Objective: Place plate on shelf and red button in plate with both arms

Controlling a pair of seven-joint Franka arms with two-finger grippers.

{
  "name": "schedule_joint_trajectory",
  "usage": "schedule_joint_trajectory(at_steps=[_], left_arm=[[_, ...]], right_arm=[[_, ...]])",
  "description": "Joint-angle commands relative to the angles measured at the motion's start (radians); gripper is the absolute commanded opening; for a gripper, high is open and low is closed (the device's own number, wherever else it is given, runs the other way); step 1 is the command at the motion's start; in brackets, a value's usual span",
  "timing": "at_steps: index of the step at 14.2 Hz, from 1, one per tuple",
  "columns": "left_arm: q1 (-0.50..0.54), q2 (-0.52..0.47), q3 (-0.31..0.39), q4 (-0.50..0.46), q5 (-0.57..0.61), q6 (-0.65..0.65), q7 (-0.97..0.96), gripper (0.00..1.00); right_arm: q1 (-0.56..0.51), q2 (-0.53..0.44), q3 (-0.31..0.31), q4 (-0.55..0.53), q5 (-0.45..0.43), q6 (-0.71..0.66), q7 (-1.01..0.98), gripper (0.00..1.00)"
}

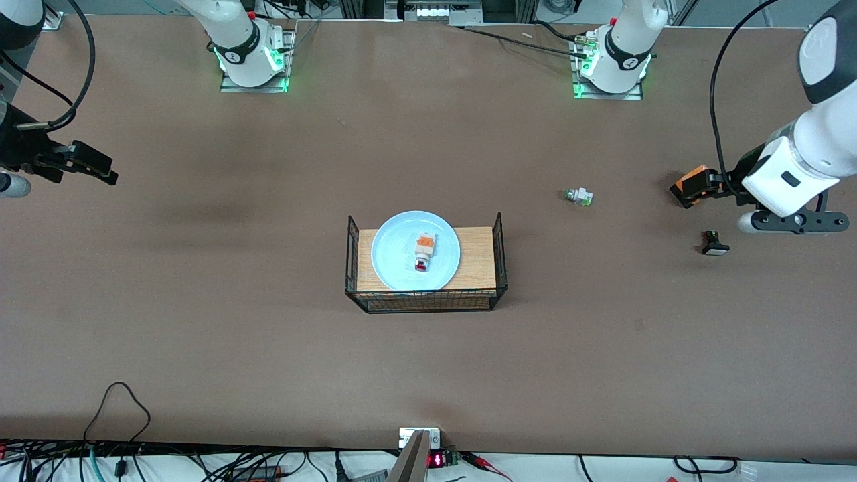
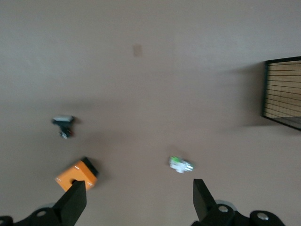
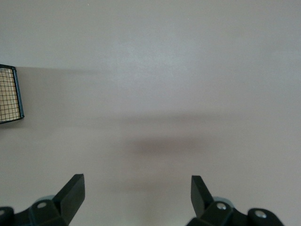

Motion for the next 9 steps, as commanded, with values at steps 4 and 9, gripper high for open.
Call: schedule_joint_trajectory(at_steps=[4,9], left_arm=[[-0.005,-0.126,0.006,-0.126,0.040,0.035,-0.013,1.00],[0.000,-0.131,0.029,-0.126,-0.007,0.031,-0.022,1.00]], right_arm=[[0.021,-0.013,-0.006,0.012,-0.011,-0.067,-0.025,1.00],[0.022,-0.014,-0.004,0.011,-0.010,-0.069,-0.030,1.00]])
